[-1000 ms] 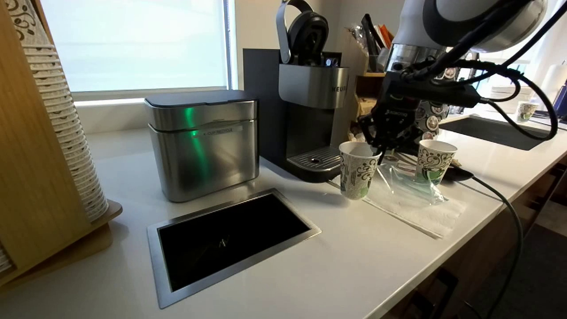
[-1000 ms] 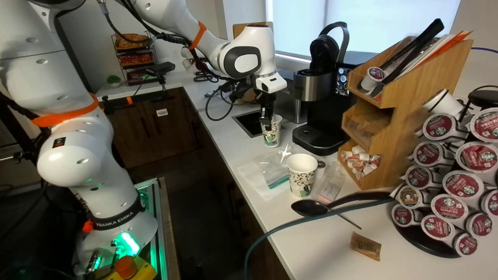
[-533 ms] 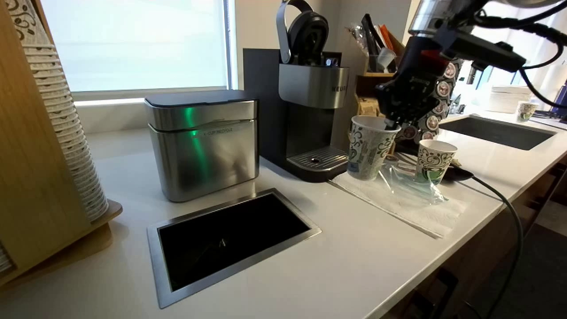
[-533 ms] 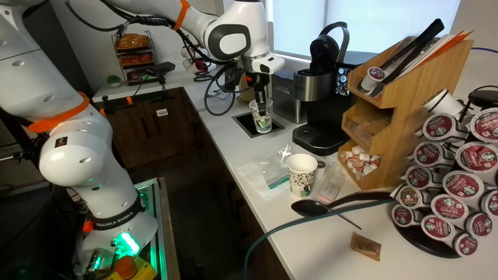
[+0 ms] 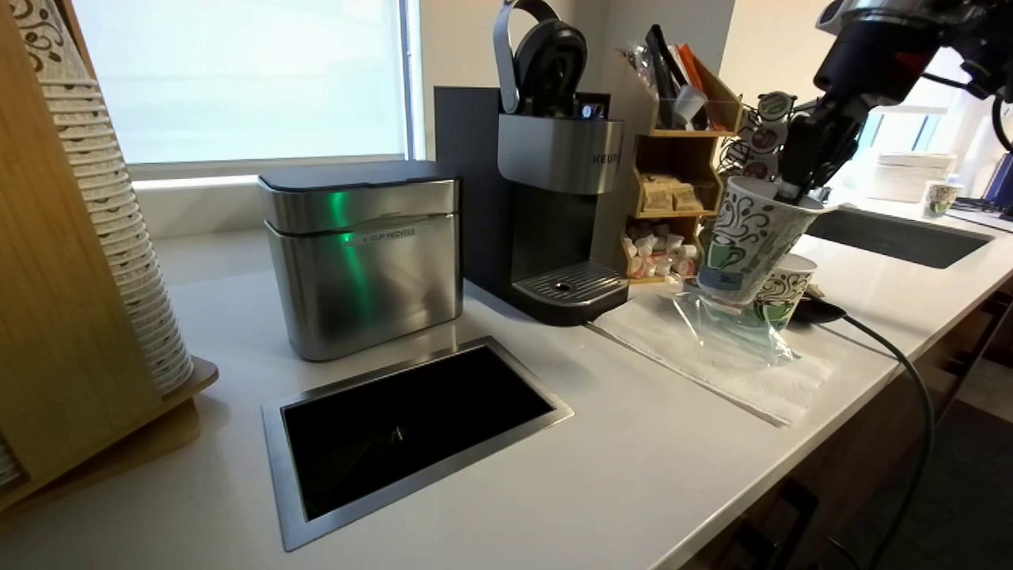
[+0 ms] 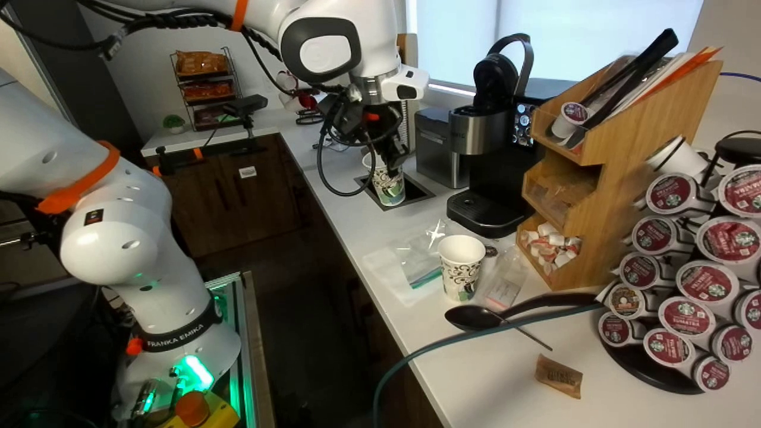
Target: Put the cup on the left into the one on the right
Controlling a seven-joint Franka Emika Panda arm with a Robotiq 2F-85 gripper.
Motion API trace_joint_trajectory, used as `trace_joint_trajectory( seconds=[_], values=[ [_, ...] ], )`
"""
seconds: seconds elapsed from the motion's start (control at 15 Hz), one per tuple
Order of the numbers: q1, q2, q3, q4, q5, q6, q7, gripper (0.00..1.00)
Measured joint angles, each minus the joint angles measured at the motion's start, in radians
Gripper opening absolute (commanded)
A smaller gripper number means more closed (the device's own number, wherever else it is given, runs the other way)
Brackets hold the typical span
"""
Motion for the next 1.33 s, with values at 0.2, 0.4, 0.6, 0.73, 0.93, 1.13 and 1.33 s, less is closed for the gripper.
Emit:
trace_joint_trajectory(
  seconds=[0.2, 0.4, 0.6, 0.73, 0.93, 1.13, 1.33],
  values=[
    [-0.037, -0.038, -0.009, 0.000, 0.001, 0.018, 0.052, 0.01],
    [-0.089, -0.054, -0.008, 0.010, 0.001, 0.039, 0.157, 0.01],
    [-0.146, -0.053, -0.008, 0.012, 0.000, 0.067, 0.260, 0.01],
    [-0.181, -0.051, -0.008, 0.012, 0.000, 0.089, 0.330, 0.01],
    [-0.233, -0.048, -0.007, 0.011, -0.001, 0.130, 0.436, 0.01],
    [-0.291, -0.043, -0.003, 0.003, -0.006, 0.171, 0.544, 0.01],
    [-0.359, -0.039, 0.025, -0.013, -0.034, 0.207, 0.678, 0.01]
  ],
)
